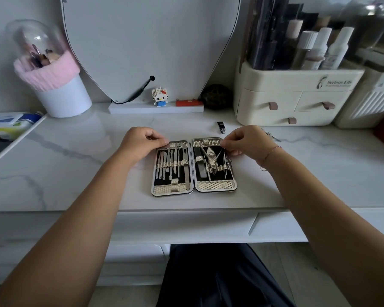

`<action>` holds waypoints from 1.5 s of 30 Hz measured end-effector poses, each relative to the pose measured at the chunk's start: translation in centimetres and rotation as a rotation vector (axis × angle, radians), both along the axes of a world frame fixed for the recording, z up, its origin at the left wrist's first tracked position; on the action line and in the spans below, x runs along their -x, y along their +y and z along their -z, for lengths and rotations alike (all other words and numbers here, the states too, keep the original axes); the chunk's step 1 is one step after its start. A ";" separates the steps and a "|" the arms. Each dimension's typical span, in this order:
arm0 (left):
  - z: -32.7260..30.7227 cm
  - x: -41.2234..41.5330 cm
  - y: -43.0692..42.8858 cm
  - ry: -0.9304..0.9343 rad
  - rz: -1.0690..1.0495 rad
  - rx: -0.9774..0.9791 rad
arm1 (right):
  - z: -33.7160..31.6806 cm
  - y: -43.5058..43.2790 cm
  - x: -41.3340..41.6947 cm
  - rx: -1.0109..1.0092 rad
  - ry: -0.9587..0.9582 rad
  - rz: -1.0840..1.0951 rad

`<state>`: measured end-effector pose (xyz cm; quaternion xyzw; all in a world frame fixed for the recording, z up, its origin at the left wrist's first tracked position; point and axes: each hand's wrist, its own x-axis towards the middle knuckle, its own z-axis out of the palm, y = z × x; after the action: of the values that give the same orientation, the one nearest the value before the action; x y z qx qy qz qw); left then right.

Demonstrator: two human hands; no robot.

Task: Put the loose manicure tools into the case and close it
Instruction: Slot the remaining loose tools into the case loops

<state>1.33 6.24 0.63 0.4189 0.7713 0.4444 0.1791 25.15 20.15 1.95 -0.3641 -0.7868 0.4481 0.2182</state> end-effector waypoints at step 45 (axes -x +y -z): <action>-1.0 -1.5 -0.1 0.038 -0.010 -0.104 | -2.6 -0.1 -2.6 0.105 0.428 0.274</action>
<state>2.84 6.11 1.65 0.4319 0.7526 0.4768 0.1403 27.72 20.08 4.59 -0.3752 -0.6415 0.5215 0.4192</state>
